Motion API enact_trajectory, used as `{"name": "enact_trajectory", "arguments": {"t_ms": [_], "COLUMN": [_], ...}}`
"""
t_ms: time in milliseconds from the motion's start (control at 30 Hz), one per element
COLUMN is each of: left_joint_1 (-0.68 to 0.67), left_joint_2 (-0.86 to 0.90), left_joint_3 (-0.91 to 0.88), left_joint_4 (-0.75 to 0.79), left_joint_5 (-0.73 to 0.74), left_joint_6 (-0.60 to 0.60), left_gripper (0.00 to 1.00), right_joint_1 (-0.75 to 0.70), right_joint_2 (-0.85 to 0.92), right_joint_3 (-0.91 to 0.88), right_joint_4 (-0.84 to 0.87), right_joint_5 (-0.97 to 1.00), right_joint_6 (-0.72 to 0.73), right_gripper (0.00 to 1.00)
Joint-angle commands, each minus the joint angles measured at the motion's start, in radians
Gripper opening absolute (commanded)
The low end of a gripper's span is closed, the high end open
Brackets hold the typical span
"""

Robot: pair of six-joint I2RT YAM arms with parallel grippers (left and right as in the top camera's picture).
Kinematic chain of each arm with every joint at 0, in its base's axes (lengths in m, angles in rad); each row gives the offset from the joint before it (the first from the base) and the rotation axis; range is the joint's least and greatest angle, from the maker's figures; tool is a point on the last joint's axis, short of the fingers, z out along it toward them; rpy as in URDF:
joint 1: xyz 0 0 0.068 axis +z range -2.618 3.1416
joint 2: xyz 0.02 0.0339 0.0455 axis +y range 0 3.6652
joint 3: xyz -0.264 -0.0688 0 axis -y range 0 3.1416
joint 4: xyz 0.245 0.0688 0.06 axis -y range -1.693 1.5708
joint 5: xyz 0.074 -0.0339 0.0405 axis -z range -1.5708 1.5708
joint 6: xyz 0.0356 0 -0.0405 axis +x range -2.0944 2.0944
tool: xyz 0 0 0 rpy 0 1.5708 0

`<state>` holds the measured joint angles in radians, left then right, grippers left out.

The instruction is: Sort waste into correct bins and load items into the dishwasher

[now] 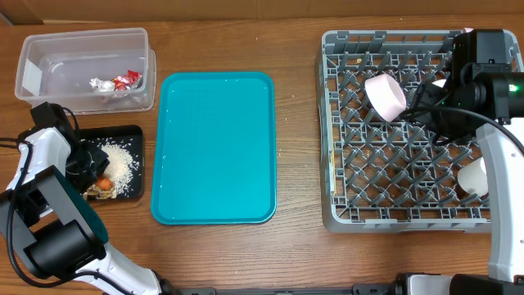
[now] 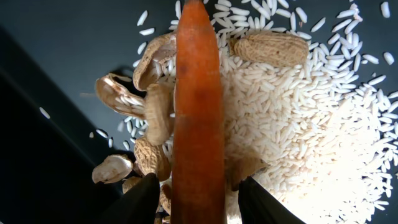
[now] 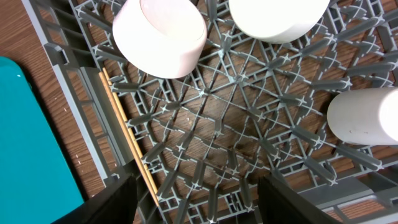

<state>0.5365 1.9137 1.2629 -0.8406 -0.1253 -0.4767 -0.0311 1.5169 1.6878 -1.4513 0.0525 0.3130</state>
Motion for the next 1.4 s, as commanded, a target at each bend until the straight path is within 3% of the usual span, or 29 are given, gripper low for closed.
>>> {"name": "enact_trajectory", "arguments": {"t_ms": [0, 67, 167, 233, 333, 467, 533, 667, 700, 733, 800, 933, 1033, 1133, 1233, 1367], "left_joint_1": [-0.001, -0.006, -0.058, -0.103, -0.233, -0.528, -0.610, -0.662, -0.655, -0.649, -0.640, -0.640, -0.642, -0.642, -0.642, -0.642], "left_joint_2": [-0.006, -0.033, -0.129, -0.183, -0.274, -0.307, -0.304, -0.304, -0.306, -0.306, -0.311, -0.421, -0.594, -0.748, -1.021, -1.261], "left_joint_3": [0.013, 0.043, 0.098, 0.116, 0.154, 0.225, 0.241, 0.261, 0.262, 0.262, 0.261, 0.204, 0.100, 0.011, -0.133, -0.237], "left_joint_4": [-0.013, -0.041, -0.068, -0.068, -0.066, -0.162, -0.249, -0.474, -0.568, -0.622, -0.684, -0.624, -0.513, -0.433, -0.298, -0.218], "left_joint_5": [0.061, 0.069, 0.079, 0.079, 0.082, 0.149, 0.148, 0.164, 0.205, 0.227, 0.229, 0.223, 0.195, 0.137, 0.063, 0.061], "left_joint_6": [0.010, 0.014, 0.052, 0.075, 0.150, 0.346, 0.376, 0.369, 0.368, 0.368, 0.366, 0.346, 0.323, 0.316, 0.316, 0.318], "left_gripper": [0.45, 0.45, 0.44, 0.45, 0.49, 0.68, 0.73, 0.82, 0.95, 1.00, 1.00, 1.00, 1.00, 1.00, 1.00, 1.00], "right_joint_1": [-0.004, -0.004, -0.004, 0.000, 0.024, 0.088, 0.107, 0.102, 0.093, 0.086, 0.074, 0.067, 0.067, 0.067, 0.067, 0.067], "right_joint_2": [-0.003, -0.003, -0.002, -0.002, 0.003, 0.047, 0.079, 0.113, 0.109, 0.108, 0.107, 0.060, -0.077, -0.237, -0.511, -0.773], "right_joint_3": [0.018, 0.018, 0.018, 0.017, 0.013, 0.013, 0.013, 0.013, 0.013, 0.013, 0.013, -0.050, -0.197, -0.359, -0.597, -0.761], "right_joint_4": [0.004, 0.002, 0.006, 0.016, 0.082, 0.193, 0.209, 0.123, 0.093, 0.079, 0.037, 0.023, 0.144, 0.283, 0.475, 0.550], "right_joint_5": [0.006, 0.006, 0.005, -0.024, -0.226, -0.351, -0.355, -0.353, -0.353, -0.349, -0.313, -0.273, -0.202, -0.202, -0.203, -0.172], "right_joint_6": [-0.006, -0.006, -0.006, -0.034, -0.167, -0.256, -0.288, -0.283, -0.269, -0.252, -0.233, -0.228, -0.174, -0.175, -0.179, -0.179], "right_gripper": [0.65, 0.66, 0.78, 0.78, 0.83, 0.95, 0.98, 1.00, 1.00, 1.00, 1.00, 1.00, 1.00, 1.00, 1.00, 1.00]}}
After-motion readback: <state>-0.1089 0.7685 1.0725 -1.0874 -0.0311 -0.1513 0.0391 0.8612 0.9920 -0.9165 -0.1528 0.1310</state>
